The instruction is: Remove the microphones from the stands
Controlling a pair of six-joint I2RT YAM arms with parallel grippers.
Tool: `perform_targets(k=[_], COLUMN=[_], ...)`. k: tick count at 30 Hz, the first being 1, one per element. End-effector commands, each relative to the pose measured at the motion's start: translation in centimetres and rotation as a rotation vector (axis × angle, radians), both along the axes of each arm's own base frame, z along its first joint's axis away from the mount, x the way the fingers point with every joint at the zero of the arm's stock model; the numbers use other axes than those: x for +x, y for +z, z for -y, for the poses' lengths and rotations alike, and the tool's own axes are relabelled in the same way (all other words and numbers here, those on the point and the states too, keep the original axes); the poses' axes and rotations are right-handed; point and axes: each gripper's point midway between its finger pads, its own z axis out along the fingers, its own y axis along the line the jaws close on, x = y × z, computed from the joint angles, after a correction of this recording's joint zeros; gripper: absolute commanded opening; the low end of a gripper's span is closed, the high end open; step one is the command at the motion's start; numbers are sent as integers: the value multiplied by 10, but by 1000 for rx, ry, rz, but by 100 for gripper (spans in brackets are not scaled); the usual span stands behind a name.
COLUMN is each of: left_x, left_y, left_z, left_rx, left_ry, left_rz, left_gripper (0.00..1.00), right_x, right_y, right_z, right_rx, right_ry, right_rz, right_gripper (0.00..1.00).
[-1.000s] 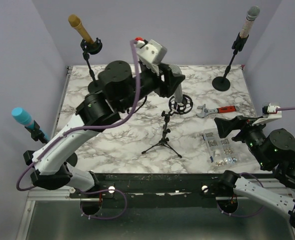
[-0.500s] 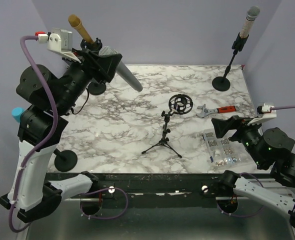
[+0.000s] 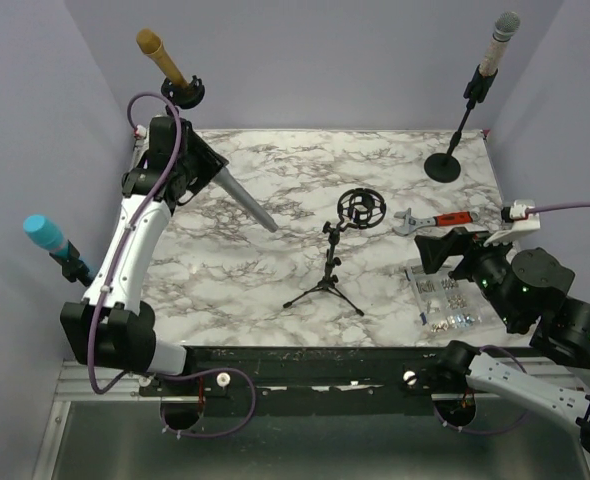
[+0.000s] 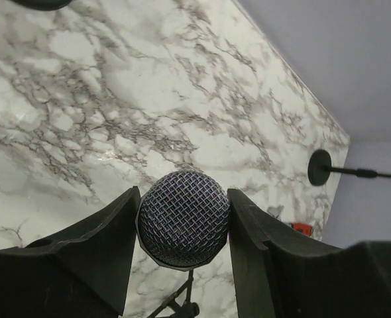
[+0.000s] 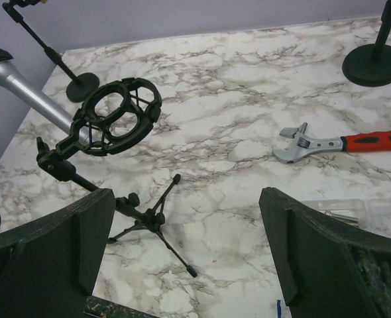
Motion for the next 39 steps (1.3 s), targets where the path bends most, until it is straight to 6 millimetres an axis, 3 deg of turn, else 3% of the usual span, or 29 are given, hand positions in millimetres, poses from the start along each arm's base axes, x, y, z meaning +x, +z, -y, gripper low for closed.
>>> perform_targets(k=[1,6,8,11,16,21,31,35,39], left_x=[24,53,66,78,75,65,53,59,58], left_y=[-27,-88,-101,-120,-167,-195,-223,-227,-233], left_z=[-38,-71,-77,-105,-144,-178,-236,-242,-242], left_rx=[-152,-179,-186,-186,-244,-274,-285,-270,-281], left_ry=[300,492,526,617,717,807,928,906,919], left_rz=[-115,-338,-382,-428,-539,-646,-676,-671,-696], left_gripper=[0,0,0,0,0,0,0,1,14], right_x=[3,4,4,3,3,3,5,7,10], right_y=[1,3,3,4,4,4,-2,-6,-7], right_z=[-10,-14,-15,-15,-14,-16,-22,-26,-31], right_rx=[13,21,29,40,49,47,45,37,33], right_ry=[17,24,25,26,19,24,31,36,40], right_rz=[-10,-16,-20,-25,-36,-35,-54,-63,-68], right_gripper=[100,100,100,100,100,100,100,100,100])
